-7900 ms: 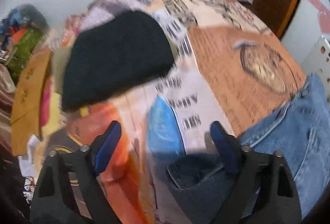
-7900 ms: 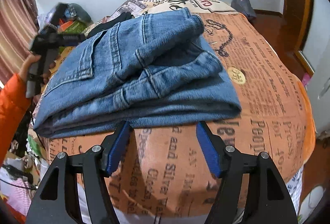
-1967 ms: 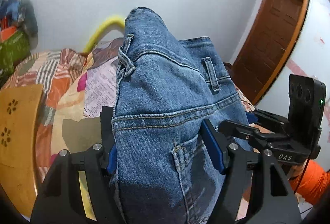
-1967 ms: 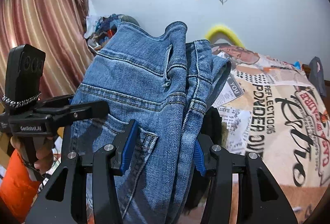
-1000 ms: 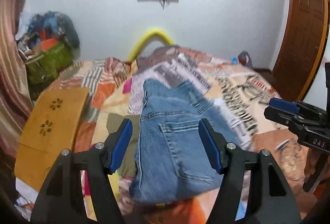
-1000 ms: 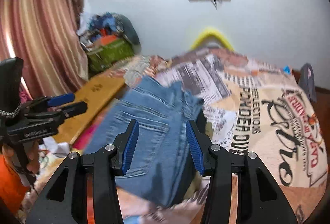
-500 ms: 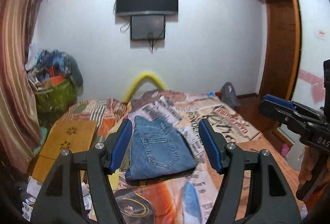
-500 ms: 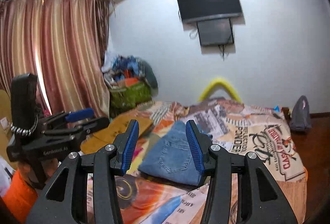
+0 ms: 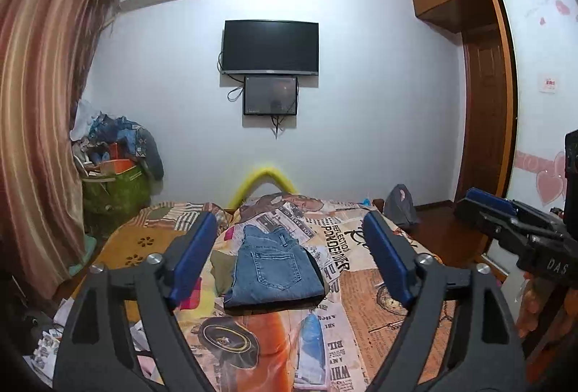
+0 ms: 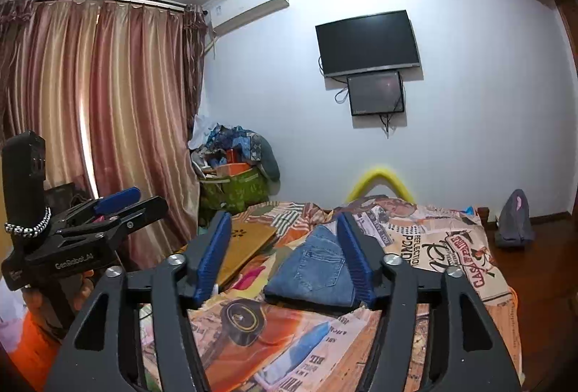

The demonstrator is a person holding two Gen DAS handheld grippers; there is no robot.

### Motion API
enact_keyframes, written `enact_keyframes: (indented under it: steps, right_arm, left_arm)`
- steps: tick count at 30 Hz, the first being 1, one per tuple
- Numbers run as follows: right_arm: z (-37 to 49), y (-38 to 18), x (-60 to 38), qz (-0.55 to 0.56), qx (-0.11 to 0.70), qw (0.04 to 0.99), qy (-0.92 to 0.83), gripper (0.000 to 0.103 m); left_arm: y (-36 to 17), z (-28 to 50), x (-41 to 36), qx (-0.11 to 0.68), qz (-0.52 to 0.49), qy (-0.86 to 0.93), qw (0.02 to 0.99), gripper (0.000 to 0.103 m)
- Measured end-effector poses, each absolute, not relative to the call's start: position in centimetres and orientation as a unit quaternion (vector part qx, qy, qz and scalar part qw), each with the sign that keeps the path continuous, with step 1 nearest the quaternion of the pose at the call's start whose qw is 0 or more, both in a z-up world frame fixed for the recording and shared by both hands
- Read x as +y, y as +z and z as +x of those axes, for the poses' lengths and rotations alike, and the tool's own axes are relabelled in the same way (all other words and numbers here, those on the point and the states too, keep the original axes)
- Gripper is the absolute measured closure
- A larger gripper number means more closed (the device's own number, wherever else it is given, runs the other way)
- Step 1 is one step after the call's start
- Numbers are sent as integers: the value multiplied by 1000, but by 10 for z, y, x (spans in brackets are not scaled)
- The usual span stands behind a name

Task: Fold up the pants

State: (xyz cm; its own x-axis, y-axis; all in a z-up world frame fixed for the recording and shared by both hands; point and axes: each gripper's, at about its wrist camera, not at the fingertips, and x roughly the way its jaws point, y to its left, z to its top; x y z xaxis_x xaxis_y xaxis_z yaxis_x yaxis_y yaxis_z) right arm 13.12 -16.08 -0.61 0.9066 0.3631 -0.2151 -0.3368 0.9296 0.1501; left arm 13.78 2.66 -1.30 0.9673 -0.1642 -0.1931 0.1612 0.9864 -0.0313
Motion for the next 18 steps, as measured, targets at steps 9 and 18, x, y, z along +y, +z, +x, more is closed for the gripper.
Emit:
enact_keyframes:
  steps: [9,18]
  right_arm:
    - [120,-10,-158,59,109,978,166,18]
    - [109,-9,-157,41,93,985,141,1]
  left_arm:
    - [-14,117,25,88,-12,-89,992,1]
    - [-23,123,19,97,-6,-81,992,1]
